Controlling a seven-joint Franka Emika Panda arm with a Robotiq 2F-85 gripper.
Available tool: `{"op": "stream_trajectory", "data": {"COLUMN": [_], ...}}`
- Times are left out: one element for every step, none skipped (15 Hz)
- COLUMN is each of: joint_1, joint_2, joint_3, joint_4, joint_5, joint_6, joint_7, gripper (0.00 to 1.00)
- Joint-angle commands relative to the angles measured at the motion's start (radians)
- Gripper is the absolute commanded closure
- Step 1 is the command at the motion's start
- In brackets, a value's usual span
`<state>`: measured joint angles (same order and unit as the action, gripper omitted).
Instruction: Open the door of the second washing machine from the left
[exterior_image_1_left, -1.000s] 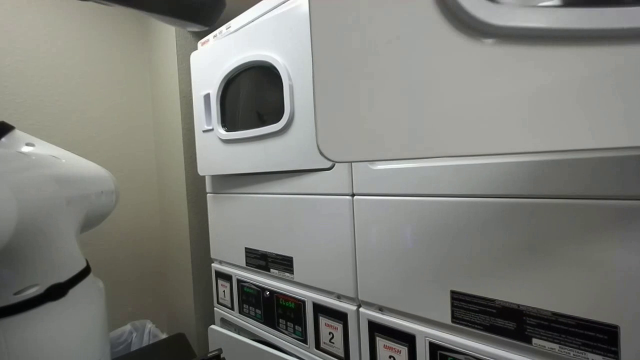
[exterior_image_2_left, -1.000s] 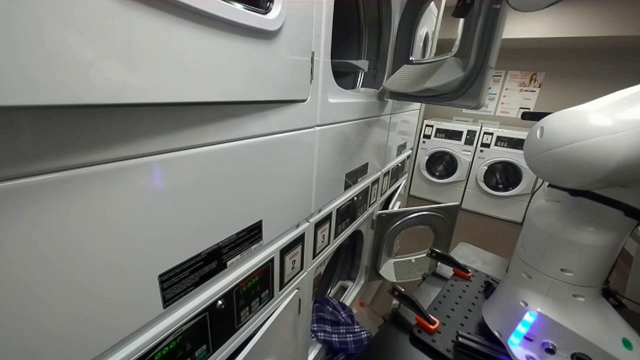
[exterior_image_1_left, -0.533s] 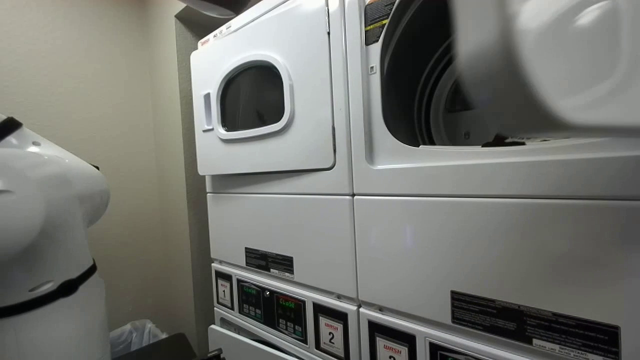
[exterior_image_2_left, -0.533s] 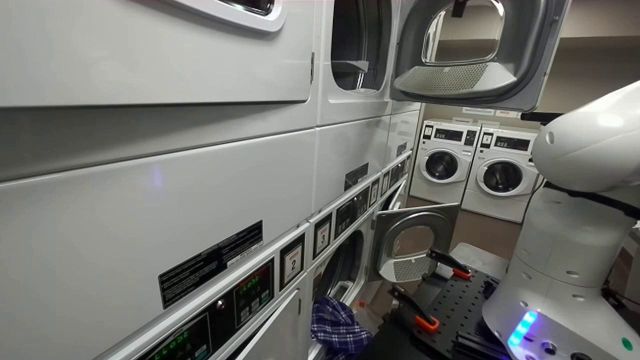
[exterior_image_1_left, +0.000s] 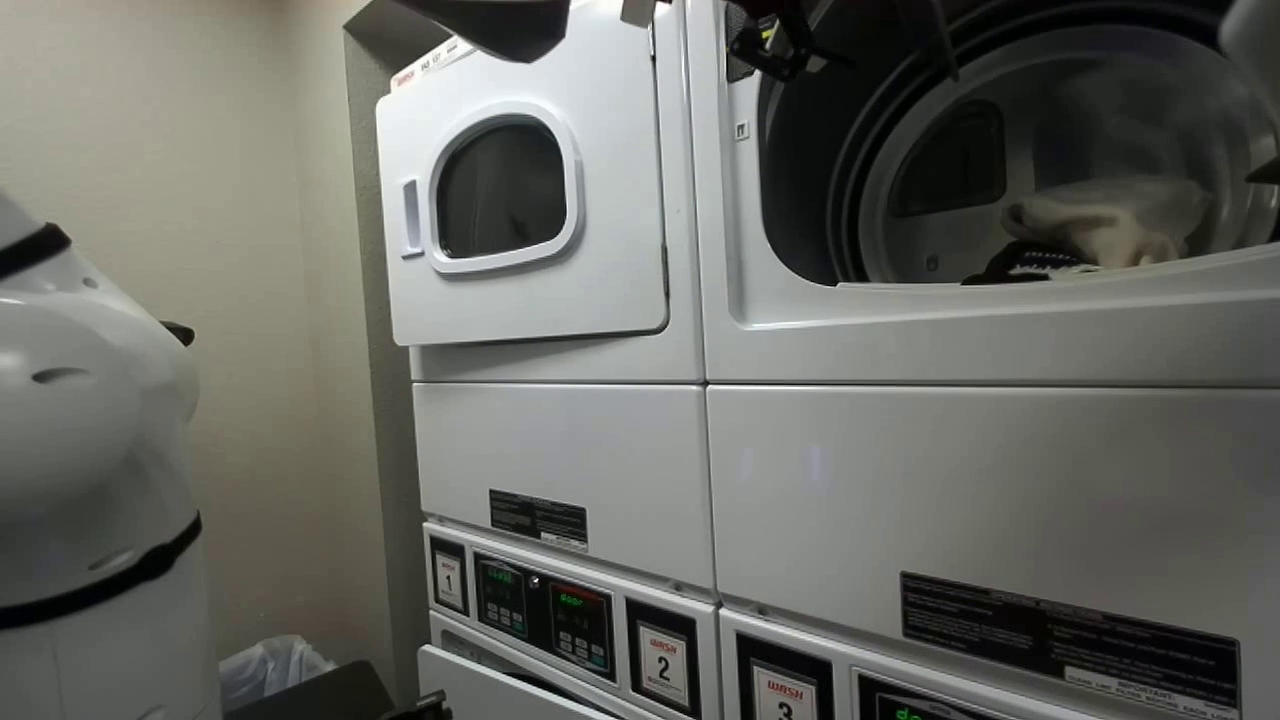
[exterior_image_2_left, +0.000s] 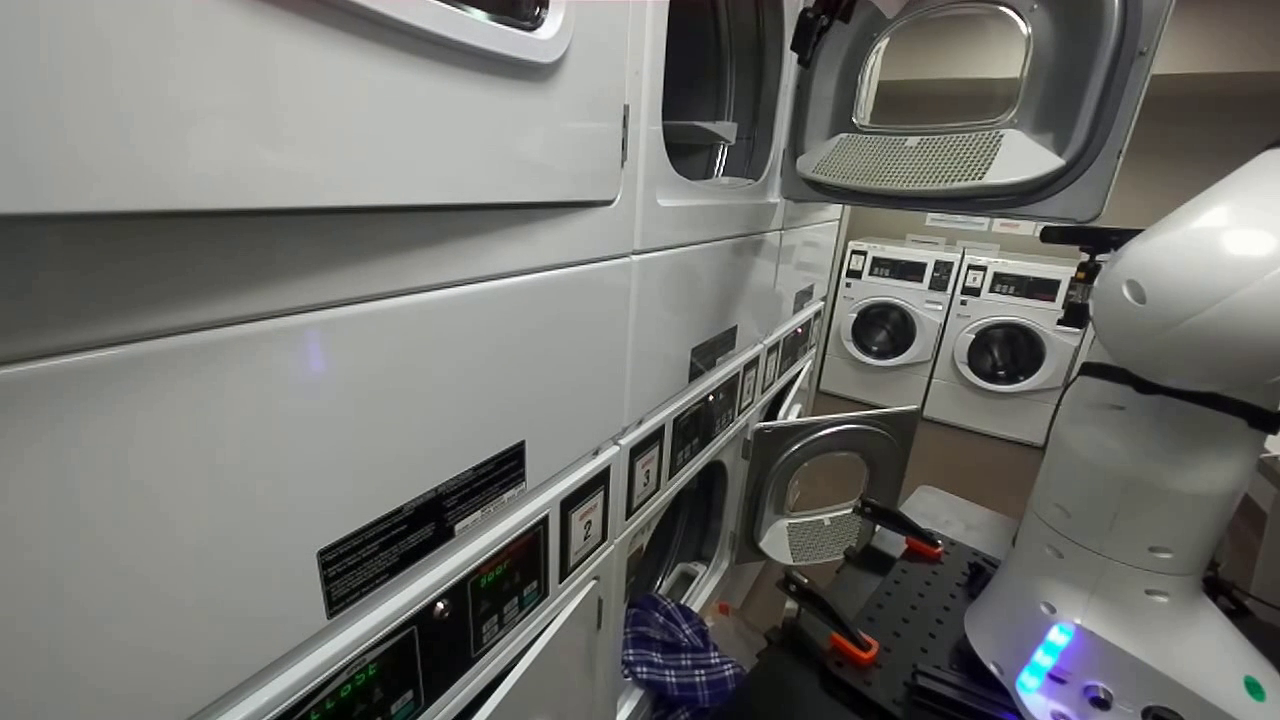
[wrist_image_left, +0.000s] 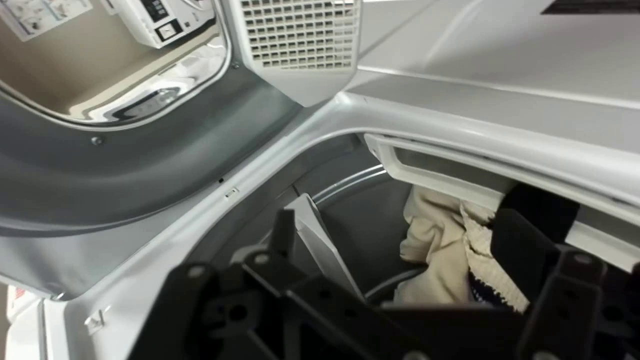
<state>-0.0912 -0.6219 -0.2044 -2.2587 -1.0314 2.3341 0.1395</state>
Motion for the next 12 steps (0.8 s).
{"op": "stream_trajectory", "data": {"joint_1": [-0.005,-0.011,-0.018,-0.024,-0.032,-0.039,-0.047,-0.054,-0.057,-0.059,-0.059,-0.067], "joint_2": [0.108,0.132,0.153,0.173,0.195,0.211,0.227,0.239,0.25,0.259,0.264,0.271], "joint_3": [-0.036,-0.044,-0.05,-0.056,-0.058,-0.056,-0.05,-0.043,-0.038,-0.032,-0.027,-0.018], "joint_4": [0.082,0.092,0.1,0.105,0.111,0.114,0.115,0.115,0.115,0.113,0.115,0.119], "joint_5": [0.135,0.184,0.238,0.296,0.351,0.403,0.456,0.504,0.552,0.597,0.635,0.654], "joint_6": [0.127,0.177,0.227,0.278,0.32,0.356,0.385,0.408,0.426,0.44,0.45,0.454], "joint_7": [0.062,0.067,0.069,0.063,0.046,0.026,0.009,-0.009,-0.036,-0.063,-0.089,-0.107], "gripper": [0.0,0.0,0.0,0.0,0.0,0.0,0.0,0.0,0.0,0.0,0.0,0.0]}}
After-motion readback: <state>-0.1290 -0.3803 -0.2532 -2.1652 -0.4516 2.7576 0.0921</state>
